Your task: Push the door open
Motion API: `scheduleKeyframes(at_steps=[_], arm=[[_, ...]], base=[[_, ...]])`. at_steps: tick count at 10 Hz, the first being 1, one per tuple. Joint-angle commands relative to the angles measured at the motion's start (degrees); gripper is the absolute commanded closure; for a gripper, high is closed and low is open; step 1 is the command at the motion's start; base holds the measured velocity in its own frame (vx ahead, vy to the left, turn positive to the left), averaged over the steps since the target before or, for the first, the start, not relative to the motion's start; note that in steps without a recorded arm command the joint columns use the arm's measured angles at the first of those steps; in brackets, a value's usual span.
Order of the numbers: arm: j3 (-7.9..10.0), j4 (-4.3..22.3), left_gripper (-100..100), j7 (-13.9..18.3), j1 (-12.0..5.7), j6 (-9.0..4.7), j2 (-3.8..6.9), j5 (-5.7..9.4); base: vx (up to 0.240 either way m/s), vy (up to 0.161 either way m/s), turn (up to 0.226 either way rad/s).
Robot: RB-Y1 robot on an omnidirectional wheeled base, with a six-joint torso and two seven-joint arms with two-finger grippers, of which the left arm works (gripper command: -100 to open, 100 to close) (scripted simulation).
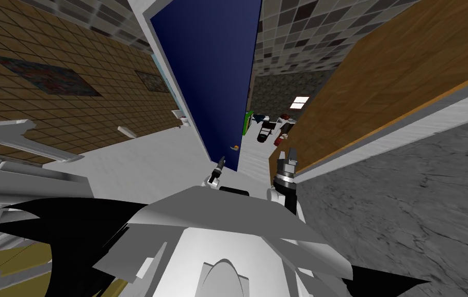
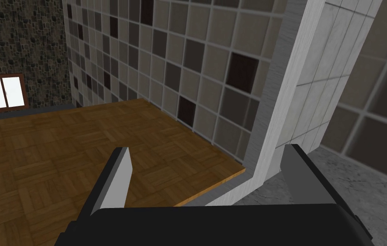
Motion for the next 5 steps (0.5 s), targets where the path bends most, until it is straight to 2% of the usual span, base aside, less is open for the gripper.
scheduleKeyframes(at_steps=[1, 5], arm=[[-0.14, 1.97, -100, 0.07, -0.86, -0.25, -0.38, -0.21], [-0.39, 6.33, -100, 0.2, -2.8, -0.87, -1.31, -0.63]], base=[[0.097, 0.001, 0.002], [0.096, 0.007, 0.0]])
